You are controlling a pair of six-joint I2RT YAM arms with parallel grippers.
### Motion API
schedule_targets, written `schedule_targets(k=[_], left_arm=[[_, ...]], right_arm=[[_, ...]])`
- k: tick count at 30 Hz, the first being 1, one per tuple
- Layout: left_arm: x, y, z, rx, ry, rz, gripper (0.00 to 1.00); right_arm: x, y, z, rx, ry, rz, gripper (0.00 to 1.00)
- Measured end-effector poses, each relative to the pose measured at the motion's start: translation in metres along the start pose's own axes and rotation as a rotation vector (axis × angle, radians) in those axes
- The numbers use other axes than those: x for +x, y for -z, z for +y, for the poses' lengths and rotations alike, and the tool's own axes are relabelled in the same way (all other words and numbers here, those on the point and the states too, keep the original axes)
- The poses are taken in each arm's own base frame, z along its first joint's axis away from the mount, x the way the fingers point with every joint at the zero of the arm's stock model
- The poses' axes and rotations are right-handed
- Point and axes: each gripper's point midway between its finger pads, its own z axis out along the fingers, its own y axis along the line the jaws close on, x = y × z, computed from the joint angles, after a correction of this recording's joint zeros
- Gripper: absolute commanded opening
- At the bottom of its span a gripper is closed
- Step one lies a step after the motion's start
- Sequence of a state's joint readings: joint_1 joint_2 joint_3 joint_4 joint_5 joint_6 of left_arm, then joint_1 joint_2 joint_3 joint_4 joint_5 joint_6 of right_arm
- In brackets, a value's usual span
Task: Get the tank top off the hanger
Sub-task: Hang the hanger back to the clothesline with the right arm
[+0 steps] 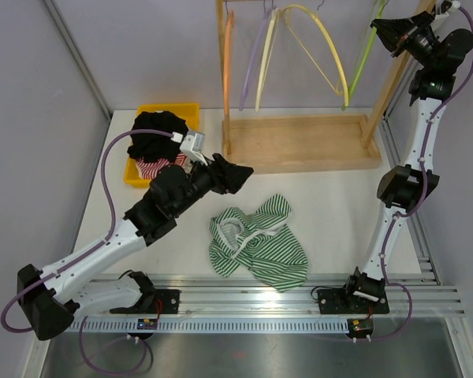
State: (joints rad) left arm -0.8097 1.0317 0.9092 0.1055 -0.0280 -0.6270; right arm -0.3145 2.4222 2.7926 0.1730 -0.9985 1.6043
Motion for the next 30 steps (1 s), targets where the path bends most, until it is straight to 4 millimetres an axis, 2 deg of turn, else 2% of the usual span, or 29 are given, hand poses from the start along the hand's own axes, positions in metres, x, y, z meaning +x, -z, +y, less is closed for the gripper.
schedule_targets(k=[6,17,20,23,25,27,28,30], left_arm=[[0.005,-0.005,-0.002,0.016,0.027,0.014,0.69],[0.014,-0.009,-0.003,0.038,0.060,0.033,0.69],[0.014,-0.009,-0.004,0.044,0.065,0.029,0.69],[0.016,-0.009,-0.003,0.044,0.073,0.032,0.69],[0.017,-0.010,-0.003,0.047,0.080,0.036,0.69],[0.018,-0.010,-0.004,0.053,0.085,0.039,0.69],[0.018,-0.010,-0.004,0.055,0.086,0.038,0.69],[0.019,-0.010,-0.004,0.060,0.090,0.038,0.69]], right_arm=[[-0.005,-0.007,0.008,-0.019,0.000,-0.052,0.03],[-0.008,-0.010,0.008,-0.023,-0.003,-0.076,0.05],[-0.008,-0.011,0.006,-0.017,0.004,-0.078,0.13],[-0.008,-0.011,0.004,-0.013,0.019,-0.080,0.15],[-0.009,-0.011,0.004,-0.012,0.022,-0.082,0.24],[-0.013,-0.012,0.003,-0.012,0.033,-0.109,0.28],[-0.013,-0.012,0.002,-0.010,0.031,-0.111,0.39],[-0.018,-0.015,0.002,-0.009,0.028,-0.141,0.48]])
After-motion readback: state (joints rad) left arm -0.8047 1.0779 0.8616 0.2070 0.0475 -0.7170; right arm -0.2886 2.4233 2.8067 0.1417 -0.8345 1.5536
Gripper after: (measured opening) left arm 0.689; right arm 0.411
